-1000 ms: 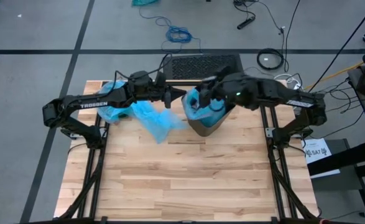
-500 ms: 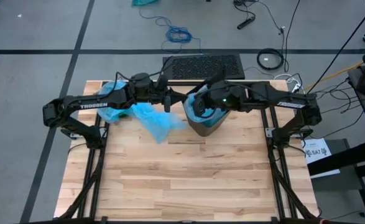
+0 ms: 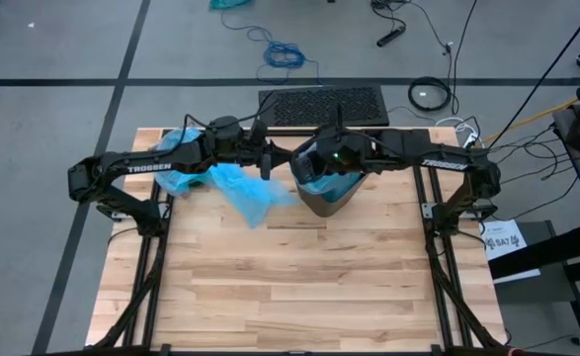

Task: Place trash/remove bag and relplace
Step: Remove the blue trash bag from the trash bin

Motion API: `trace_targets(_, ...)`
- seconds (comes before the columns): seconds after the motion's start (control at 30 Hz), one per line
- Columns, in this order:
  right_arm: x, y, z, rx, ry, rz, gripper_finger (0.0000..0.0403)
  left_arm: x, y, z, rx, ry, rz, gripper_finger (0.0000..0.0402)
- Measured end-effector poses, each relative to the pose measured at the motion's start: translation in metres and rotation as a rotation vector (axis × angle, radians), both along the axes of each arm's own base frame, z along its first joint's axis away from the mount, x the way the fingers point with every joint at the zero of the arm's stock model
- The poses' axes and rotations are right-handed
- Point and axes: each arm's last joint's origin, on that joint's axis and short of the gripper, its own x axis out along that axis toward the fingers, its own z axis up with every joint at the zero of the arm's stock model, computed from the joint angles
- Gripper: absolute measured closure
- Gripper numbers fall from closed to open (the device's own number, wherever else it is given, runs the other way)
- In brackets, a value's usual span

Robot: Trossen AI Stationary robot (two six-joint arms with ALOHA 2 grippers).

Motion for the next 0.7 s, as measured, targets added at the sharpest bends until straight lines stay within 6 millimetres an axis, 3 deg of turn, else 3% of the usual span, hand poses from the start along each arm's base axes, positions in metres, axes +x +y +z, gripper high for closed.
trace_targets(0.2, 0.004, -0.005, -0.003, 0.016, 0.002, -0.003, 0.0333, 0.000, 0.000, -0.001, 0.019, 0.011, -0.015, 0.0402)
trace_targets(0.7, 0.017, -0.016, -0.018, 0.070, 0.027, -0.011, 0.0332, -0.003, 0.003, -0.003, 0.036, 0.039, -0.023, 0.0402)
